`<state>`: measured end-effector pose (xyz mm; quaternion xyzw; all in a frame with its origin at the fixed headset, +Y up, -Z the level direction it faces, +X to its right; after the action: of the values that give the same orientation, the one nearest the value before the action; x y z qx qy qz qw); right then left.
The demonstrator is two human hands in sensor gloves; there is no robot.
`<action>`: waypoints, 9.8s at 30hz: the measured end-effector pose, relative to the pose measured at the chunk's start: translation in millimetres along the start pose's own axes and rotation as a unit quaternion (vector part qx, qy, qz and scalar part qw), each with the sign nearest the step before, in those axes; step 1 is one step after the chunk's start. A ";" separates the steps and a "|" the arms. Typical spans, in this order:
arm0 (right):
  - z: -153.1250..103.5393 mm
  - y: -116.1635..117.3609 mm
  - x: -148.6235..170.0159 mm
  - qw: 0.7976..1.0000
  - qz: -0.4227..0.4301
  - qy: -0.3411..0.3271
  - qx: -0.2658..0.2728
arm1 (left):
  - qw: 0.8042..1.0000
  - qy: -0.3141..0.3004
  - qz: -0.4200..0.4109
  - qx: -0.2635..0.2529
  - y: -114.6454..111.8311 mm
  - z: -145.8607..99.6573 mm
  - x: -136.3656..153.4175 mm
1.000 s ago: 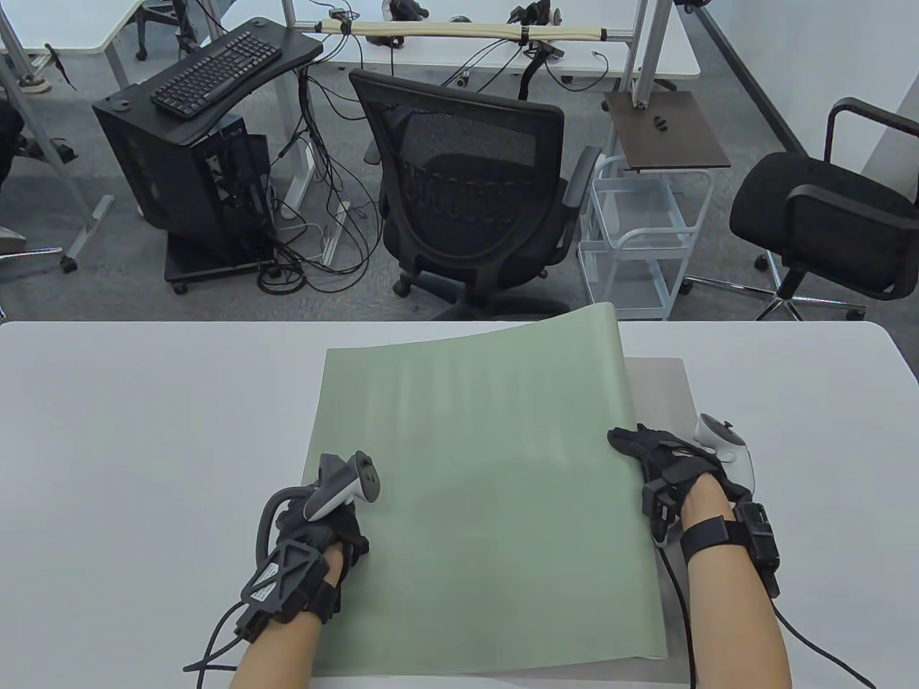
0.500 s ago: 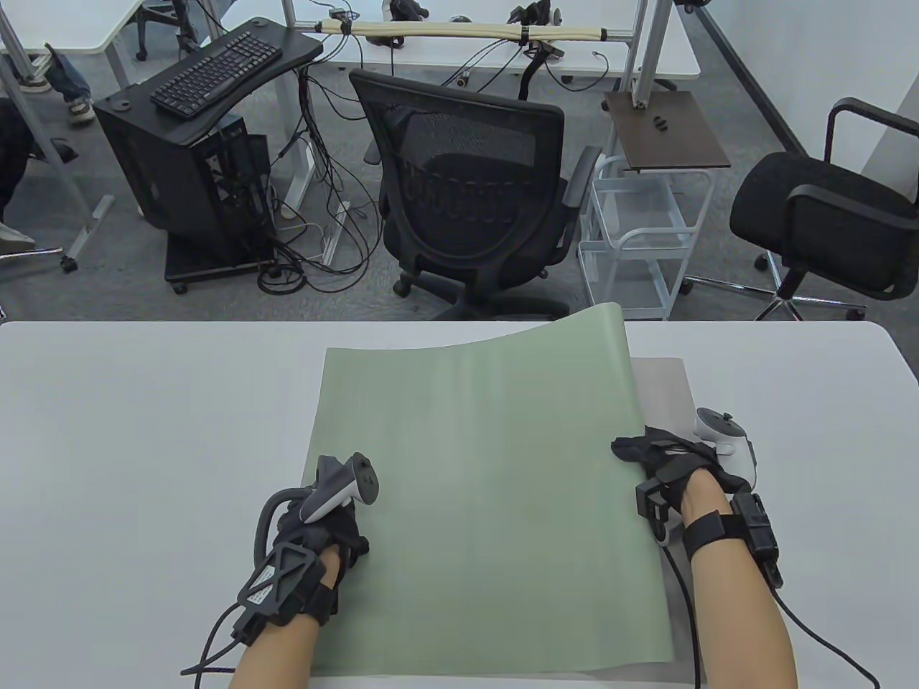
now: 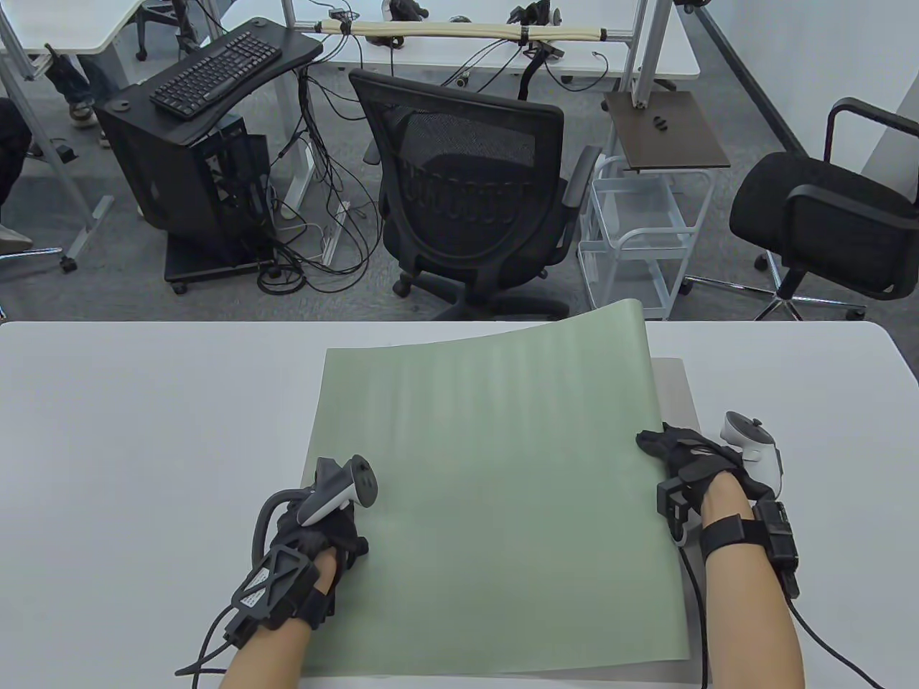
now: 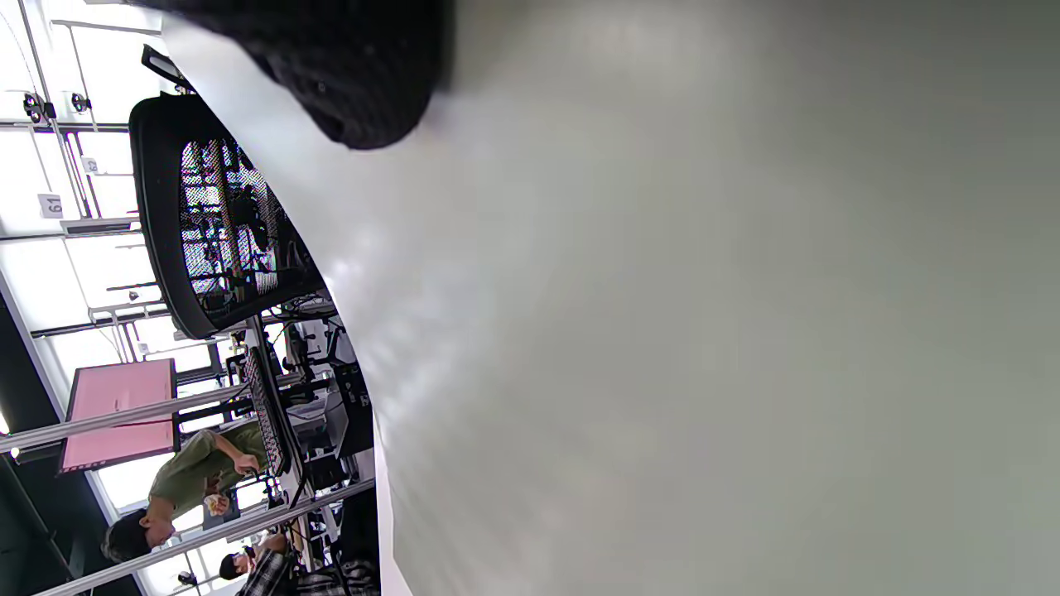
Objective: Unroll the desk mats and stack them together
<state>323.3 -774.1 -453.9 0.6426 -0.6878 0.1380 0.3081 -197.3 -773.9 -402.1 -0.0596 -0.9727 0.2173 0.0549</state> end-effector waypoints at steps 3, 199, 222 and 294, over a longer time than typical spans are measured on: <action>-4.2 -6.5 -0.3 1.000 0.003 0.017 0.012 | 1.000 0.000 0.000 -0.001 -0.5 -0.2 0.1; 42.9 -51.5 -30.4 0.885 -0.430 0.034 0.172 | 0.977 -0.190 0.100 0.009 -9.6 -70.5 -148.4; 82.2 -54.5 -58.3 0.790 -0.543 0.137 0.250 | 0.977 -0.188 0.101 0.009 -9.6 -70.5 -148.8; -77.5 214.4 57.4 0.729 -0.639 -0.174 0.172 | 0.944 -0.153 -0.174 -0.236 9.6 -102.9 -29.0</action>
<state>135.6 -745.4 -315.3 0.9852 -0.1205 -0.0902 0.0823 -154.2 -726.4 -316.0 0.1336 -0.9880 -0.0252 -0.0736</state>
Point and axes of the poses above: the tracker on the back of each hand, its own x axis roughly to the little-finger side, its own z axis roughly from the wrist to the fingertips, y = z × x, the point moved 1 cm from there along z, roughly from the wrist to the fingertips, and after that the axes turned 8 degrees about -x, right-handed, at the moved point
